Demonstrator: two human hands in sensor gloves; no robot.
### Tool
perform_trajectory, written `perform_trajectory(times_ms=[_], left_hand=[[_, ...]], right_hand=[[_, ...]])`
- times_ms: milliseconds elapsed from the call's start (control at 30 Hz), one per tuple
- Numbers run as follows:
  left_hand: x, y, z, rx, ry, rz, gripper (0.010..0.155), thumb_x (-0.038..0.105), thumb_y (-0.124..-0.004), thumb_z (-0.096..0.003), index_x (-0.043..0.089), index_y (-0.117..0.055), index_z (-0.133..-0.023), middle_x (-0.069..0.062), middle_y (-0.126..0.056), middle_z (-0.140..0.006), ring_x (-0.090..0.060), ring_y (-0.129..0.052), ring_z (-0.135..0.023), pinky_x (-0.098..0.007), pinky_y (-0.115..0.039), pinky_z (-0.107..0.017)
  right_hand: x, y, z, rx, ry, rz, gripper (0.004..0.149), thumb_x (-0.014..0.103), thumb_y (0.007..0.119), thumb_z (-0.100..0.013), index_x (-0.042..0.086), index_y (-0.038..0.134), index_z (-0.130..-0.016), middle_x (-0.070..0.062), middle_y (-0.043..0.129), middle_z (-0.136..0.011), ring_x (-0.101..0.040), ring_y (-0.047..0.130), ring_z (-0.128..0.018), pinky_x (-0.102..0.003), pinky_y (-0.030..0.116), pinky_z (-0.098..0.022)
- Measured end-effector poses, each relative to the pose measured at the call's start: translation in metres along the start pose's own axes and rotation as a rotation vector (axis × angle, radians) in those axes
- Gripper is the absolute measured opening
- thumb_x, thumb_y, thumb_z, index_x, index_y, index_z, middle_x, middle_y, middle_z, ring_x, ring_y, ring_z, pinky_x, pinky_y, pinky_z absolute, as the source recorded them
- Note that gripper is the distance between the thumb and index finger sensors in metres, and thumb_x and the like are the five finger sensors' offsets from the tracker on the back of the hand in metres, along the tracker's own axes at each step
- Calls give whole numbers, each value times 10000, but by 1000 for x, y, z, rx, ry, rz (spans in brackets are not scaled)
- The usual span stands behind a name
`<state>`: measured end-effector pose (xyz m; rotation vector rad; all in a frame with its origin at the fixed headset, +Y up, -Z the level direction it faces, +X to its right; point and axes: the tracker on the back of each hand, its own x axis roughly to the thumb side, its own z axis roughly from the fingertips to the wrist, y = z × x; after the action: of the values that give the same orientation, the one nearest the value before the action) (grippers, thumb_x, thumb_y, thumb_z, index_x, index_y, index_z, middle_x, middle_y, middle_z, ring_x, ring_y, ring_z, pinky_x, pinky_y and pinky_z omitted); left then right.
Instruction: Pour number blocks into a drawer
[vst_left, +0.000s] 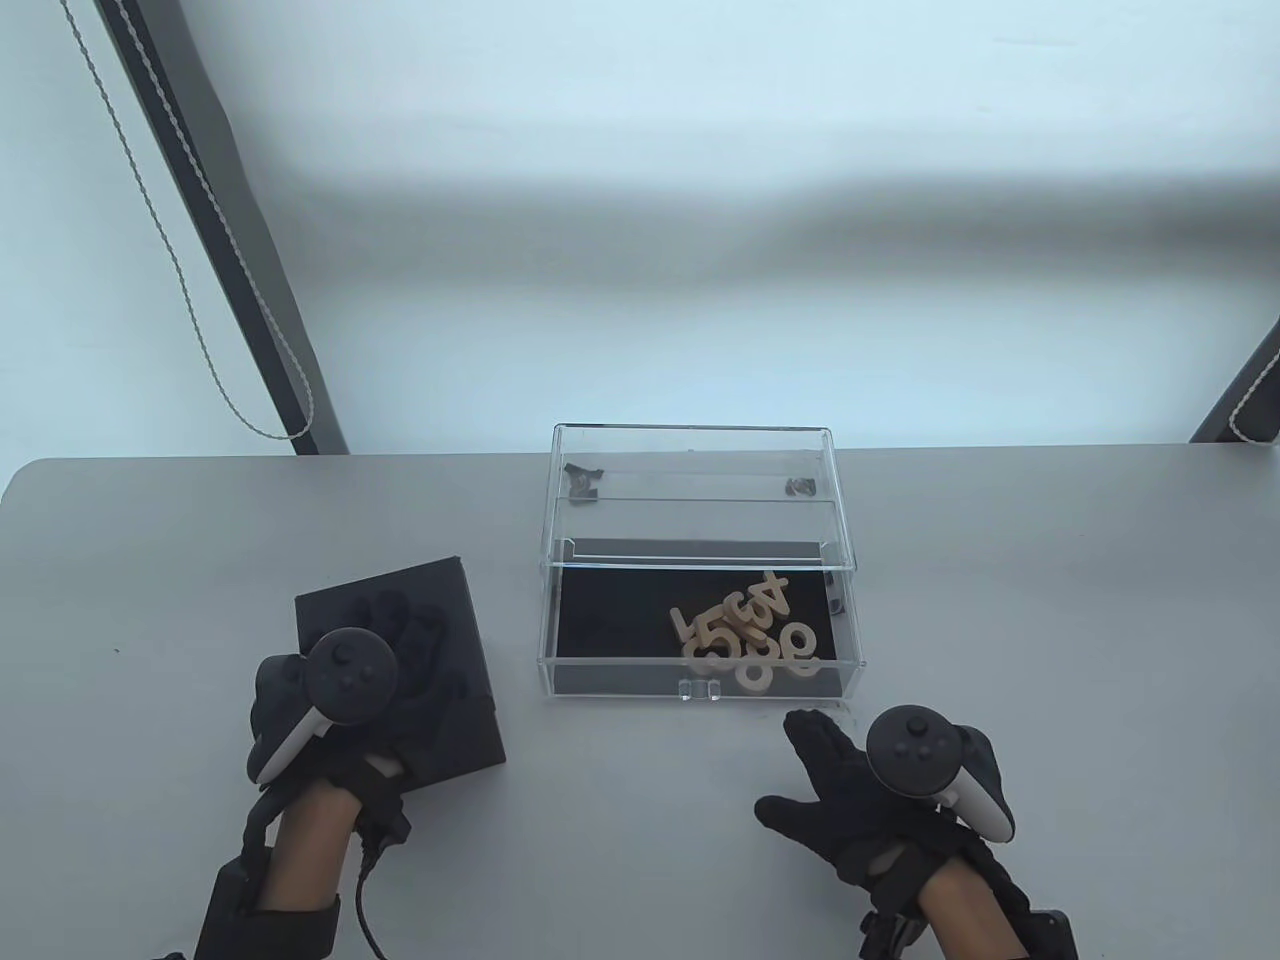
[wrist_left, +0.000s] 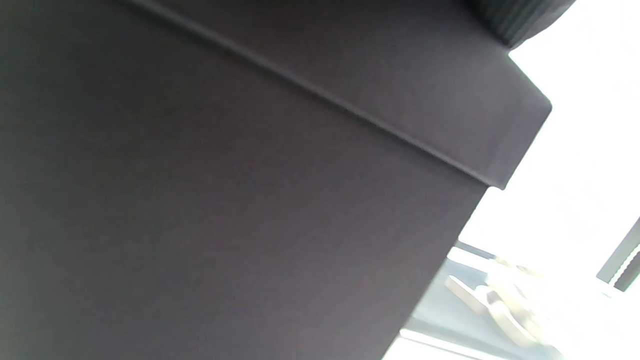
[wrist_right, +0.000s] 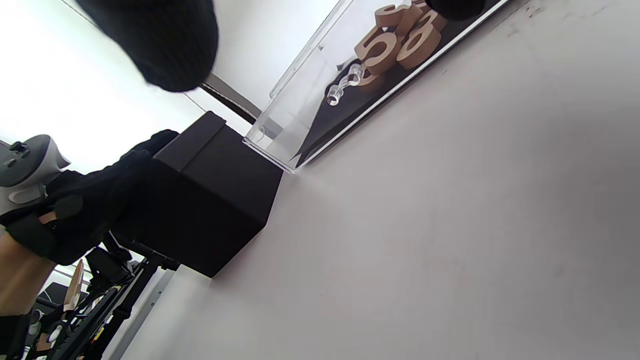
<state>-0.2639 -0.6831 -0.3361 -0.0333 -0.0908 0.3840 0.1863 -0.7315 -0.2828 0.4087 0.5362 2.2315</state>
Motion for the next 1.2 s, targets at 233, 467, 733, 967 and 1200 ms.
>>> perform_trajectory(times_ms=[233, 467, 733, 967, 1200], left_hand=[[-10, 2, -6, 136, -22, -63, 771, 709, -538, -461, 310, -448, -1115, -76, -347, -1263, -389, -282, -1146, -690, -172, -763], [-9, 1, -1, 261, -59, -78, 745, 682, -569, -458, 274, -573, -1082, -119, -510, -1235, -431, -427, -1129, -720, -278, -770], [0, 2, 10, 273, -82, -83, 694, 605, -613, -478, 230, -609, -1062, -123, -582, -1200, -440, -502, -1098, -721, -345, -759], [30, 6, 28, 291, -169, -68, 699, 606, -612, -481, 225, -597, -1067, -126, -618, -1185, -436, -554, -1077, -715, -377, -755], [64, -2, 44, 266, -289, -29, 703, 605, -610, -484, 249, -540, -1086, -129, -644, -1171, -432, -589, -1058, -703, -385, -760]], right_hand=[[3, 9, -5, 5, -24, -83, 978, 615, 752, -451, 58, 218, -1051, -292, 192, -1105, -578, 372, -985, -705, 379, -696], [1, 15, -8, 4, -23, -178, 976, 615, 748, -452, 52, 219, -1047, -298, 209, -1101, -581, 391, -976, -701, 393, -691], [-2, 23, -14, 18, -12, -219, 970, 614, 743, -455, 51, 217, -1044, -298, 218, -1099, -579, 397, -972, -698, 398, -689], [-5, 30, -22, 20, 7, -228, 967, 616, 739, -456, 52, 218, -1044, -297, 234, -1100, -577, 413, -971, -698, 413, -688], [-1, 33, -38, -41, 14, -341, 961, 619, 731, -462, 48, 223, -1044, -300, 260, -1102, -587, 452, -959, -695, 450, -680]])
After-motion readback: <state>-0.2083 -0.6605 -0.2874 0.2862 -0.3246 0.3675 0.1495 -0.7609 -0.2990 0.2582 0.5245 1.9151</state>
